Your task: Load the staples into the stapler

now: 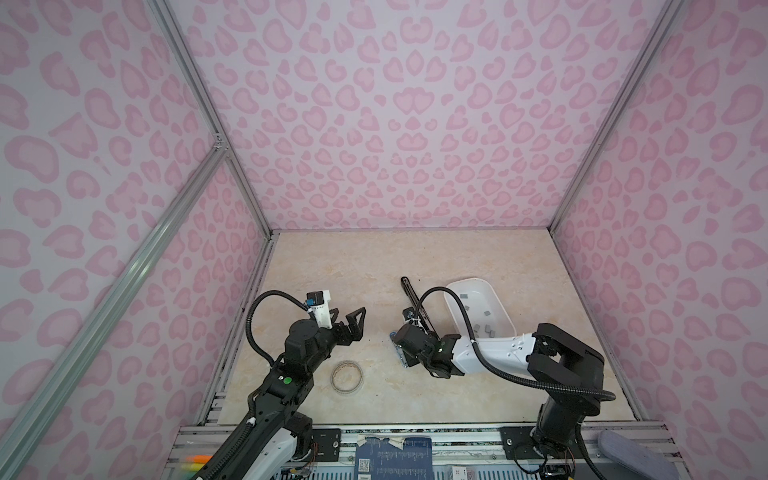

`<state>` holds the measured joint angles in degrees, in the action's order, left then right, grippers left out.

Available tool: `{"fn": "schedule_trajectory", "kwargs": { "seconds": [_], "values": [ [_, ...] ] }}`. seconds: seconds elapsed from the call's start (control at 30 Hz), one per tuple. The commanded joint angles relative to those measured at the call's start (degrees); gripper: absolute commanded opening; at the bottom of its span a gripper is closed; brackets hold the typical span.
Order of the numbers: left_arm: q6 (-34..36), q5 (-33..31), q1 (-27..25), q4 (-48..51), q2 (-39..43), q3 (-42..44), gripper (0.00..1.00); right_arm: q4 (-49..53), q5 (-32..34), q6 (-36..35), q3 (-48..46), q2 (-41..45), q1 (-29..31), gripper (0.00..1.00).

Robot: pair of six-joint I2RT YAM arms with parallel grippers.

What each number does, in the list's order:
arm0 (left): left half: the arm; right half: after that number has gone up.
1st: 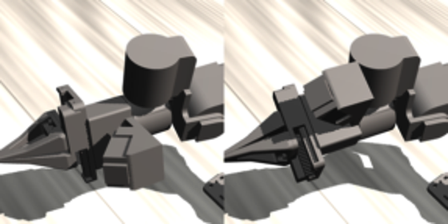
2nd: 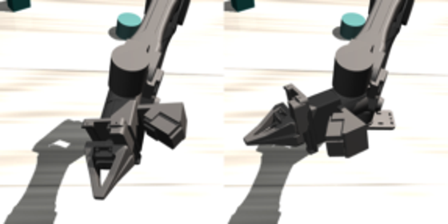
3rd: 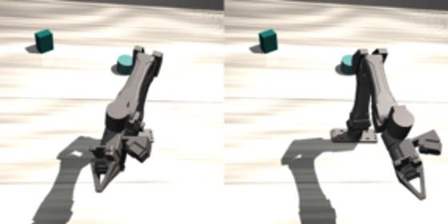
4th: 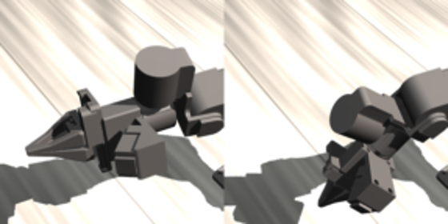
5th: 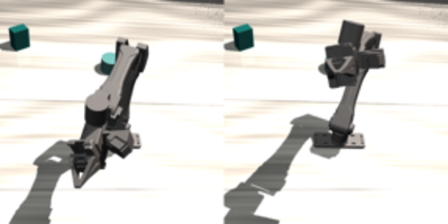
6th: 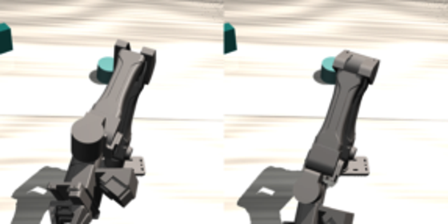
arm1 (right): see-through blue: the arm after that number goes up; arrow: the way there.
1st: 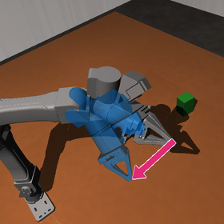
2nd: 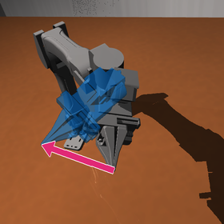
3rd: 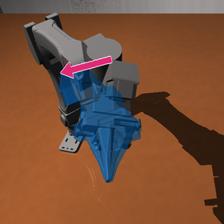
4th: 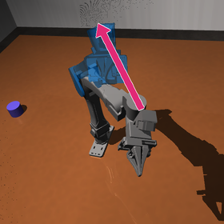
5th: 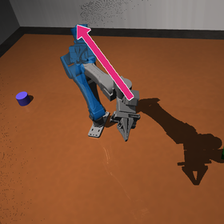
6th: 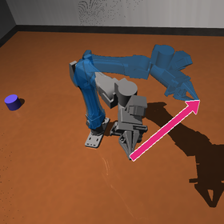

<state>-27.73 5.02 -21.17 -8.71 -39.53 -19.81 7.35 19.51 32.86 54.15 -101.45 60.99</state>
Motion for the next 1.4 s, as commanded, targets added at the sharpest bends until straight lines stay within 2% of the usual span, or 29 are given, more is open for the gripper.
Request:
{"fn": "schedule_trajectory", "kwargs": {
  "seconds": [0.0, 0.6, 0.83, 1.37],
  "values": [
    [0.63, -0.29, -0.04, -1.27, -0.02, -0.57, 0.97, -0.02, -0.80, 0.80, -0.35, -0.08, 0.01, 0.01],
    [0.57, -0.29, -0.03, -1.15, 0.07, -0.52, 0.96, -0.14, -0.61, 0.77, -0.50, 0.55, -0.01, 0.01],
    [0.61, -0.37, -0.02, -1.20, 0.07, -0.51, 0.96, 0.14, 1.50, 1.85, -1.30, 1.94, 0.00, 0.00],
    [0.65, -0.37, -0.01, -1.25, -0.20, -0.50, 0.96, -2.98, -0.52, 1.59, -2.65, 2.43, 0.01, 0.01]
  ]
}}
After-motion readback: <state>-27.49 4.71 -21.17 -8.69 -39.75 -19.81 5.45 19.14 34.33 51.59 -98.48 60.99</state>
